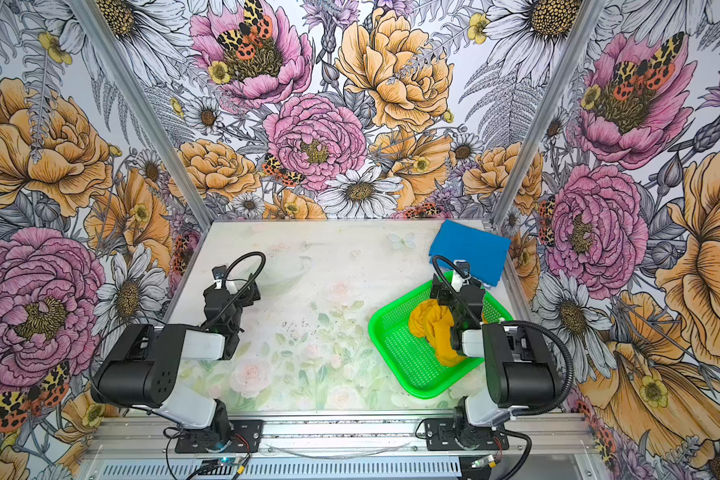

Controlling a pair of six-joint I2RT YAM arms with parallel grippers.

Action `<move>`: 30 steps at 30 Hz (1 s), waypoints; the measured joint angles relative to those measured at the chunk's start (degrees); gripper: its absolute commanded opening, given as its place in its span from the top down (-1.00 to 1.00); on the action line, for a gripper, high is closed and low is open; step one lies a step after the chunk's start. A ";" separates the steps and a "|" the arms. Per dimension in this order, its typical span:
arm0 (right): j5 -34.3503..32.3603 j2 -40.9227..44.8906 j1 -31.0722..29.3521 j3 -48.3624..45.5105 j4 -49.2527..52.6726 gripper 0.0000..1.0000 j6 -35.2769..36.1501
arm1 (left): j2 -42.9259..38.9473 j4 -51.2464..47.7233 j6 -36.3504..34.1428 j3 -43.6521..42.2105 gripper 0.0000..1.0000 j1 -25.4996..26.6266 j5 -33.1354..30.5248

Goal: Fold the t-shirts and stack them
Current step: 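Move both grippers from rest toward the green basket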

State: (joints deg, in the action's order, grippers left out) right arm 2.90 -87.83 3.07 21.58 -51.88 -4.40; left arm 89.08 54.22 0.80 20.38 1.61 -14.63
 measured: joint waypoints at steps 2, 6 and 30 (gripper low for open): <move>0.00 0.00 0.00 0.00 0.00 -0.99 0.00 | 0.00 0.00 -0.20 0.00 -0.98 -0.02 0.35; -0.02 0.00 0.00 0.00 0.00 -0.99 0.00 | 0.00 0.00 -0.37 0.00 -0.98 -0.02 0.79; -2.36 5.73 -1.20 3.74 12.81 -0.99 0.37 | -5.40 -21.11 -1.31 13.11 -0.97 6.51 -11.56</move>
State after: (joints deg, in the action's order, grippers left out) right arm 0.54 -82.11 1.87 25.32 -39.07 -4.03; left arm 83.68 33.10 -0.51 33.50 8.12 -26.20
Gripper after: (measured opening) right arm 0.995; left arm 0.989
